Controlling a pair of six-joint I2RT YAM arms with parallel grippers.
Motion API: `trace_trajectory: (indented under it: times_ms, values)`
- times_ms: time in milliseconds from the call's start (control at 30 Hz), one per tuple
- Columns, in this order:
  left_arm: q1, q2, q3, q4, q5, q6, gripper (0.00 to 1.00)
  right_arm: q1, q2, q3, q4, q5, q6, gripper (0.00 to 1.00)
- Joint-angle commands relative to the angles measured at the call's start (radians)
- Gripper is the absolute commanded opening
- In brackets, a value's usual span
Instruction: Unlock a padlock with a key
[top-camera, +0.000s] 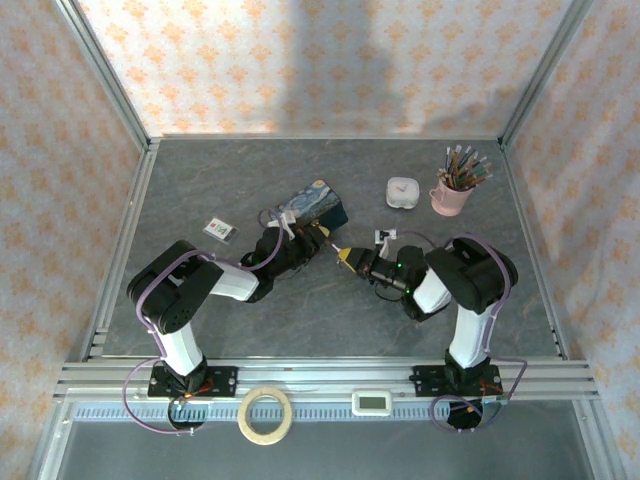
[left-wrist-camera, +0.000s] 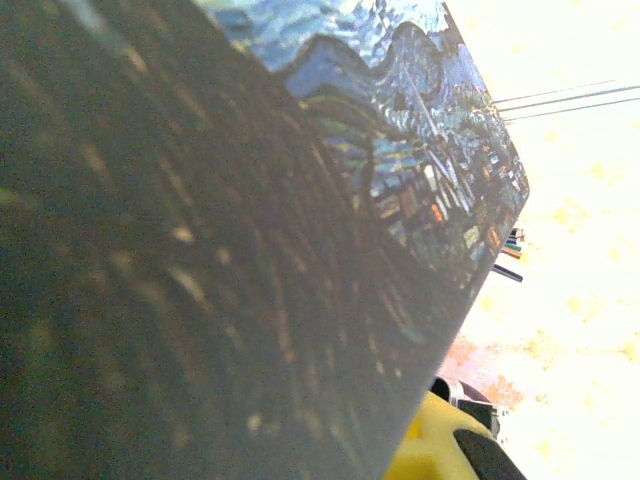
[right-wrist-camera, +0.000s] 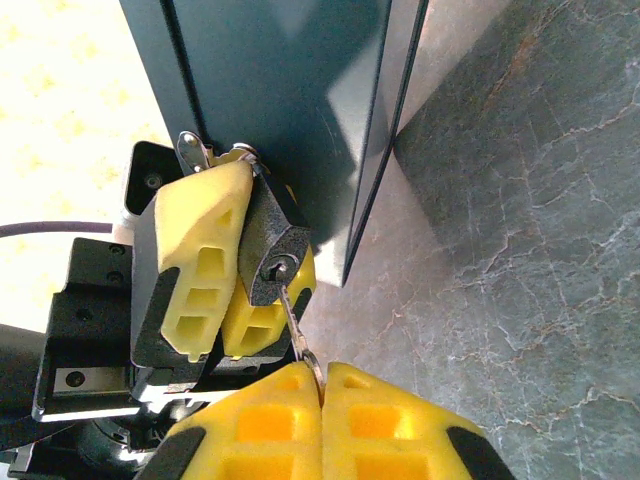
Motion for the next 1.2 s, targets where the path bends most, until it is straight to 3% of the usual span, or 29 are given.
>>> trace_trajectory:
  times_ms: [0,733,967,1167]
  values:
    - [-0.004,-0.008,0.012,0.081,0.014,-0.009,0.00,0.004,-0.004,0.005,0.029,0.011,-0.020,0.00]
    - [-0.030,0.000,0.003,0.124,0.041,-0.040,0.00,-0.001,0.013,0.096,0.010,-0.052,-0.045,0.00]
    - [-0.035,-0.021,-0.018,0.144,0.062,-0.083,0.00,-0.010,-0.007,0.119,-0.064,-0.053,-0.132,0.00]
    - [-0.038,-0.037,-0.018,0.122,0.078,-0.071,0.00,-0.010,-0.071,0.154,-0.263,0.011,-0.255,0.00]
